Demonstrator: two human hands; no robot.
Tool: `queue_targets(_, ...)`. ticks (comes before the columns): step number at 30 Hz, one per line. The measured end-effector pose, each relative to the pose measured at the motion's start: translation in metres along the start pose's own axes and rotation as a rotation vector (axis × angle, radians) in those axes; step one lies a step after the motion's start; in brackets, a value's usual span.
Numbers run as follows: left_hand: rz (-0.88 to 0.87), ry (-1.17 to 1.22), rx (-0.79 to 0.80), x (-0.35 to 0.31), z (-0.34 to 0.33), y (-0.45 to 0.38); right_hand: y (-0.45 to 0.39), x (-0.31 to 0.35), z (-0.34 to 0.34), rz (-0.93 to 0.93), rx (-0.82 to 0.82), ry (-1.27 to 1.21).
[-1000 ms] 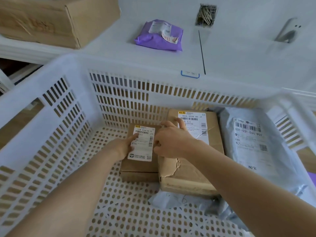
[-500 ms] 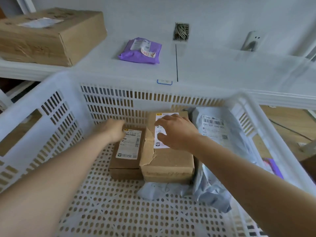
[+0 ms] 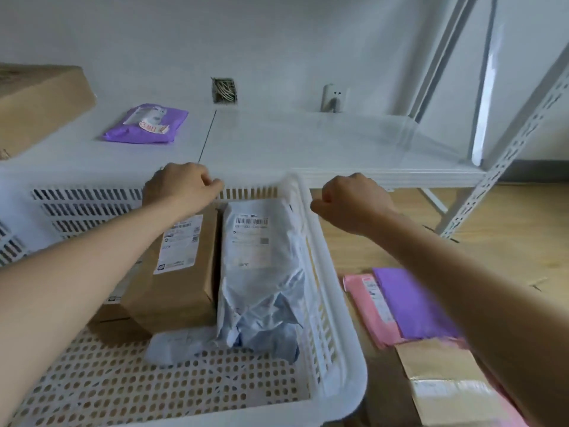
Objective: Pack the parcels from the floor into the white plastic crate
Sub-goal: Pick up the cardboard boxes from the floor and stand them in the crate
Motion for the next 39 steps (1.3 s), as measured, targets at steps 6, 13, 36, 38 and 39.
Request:
queue_targets(6,-0.076,0.196,0.083,-0.135,-0.026,0.007,0.029,-0.121,0.020,-0.114,0.002,0.040)
queue_targets(13,-0.102,0.033,0.223,-0.264,-0.087,0.008,0.048,-0.246,0.036,-0.215,0.000,0.038)
queue_targets(36,0.087,0.383,0.698,-0.452,-0.373,0.049,0.067,-0.536,-0.136,-0.718,0.277,-0.463)
queue_targets(38,0.012,0.458,0.779,-0.464,-0.390,0.057,0.072,-0.541,-0.150,-0.700,0.320,-0.450)
queue_targets(39,-0.007,0.497,0.841,-0.470,-0.398,0.063,0.076,-0.542,-0.156,-0.680,0.353,-0.434)
Point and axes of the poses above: each hand's wrist, its own y-axis away from the middle knuckle, its own z-axis out of the back of the hand, x = y × z, the point moved 4 cm from there along -y, towards the middle knuckle, and after that the axes turned 2 degrees about -y, right-handed, at the moved point
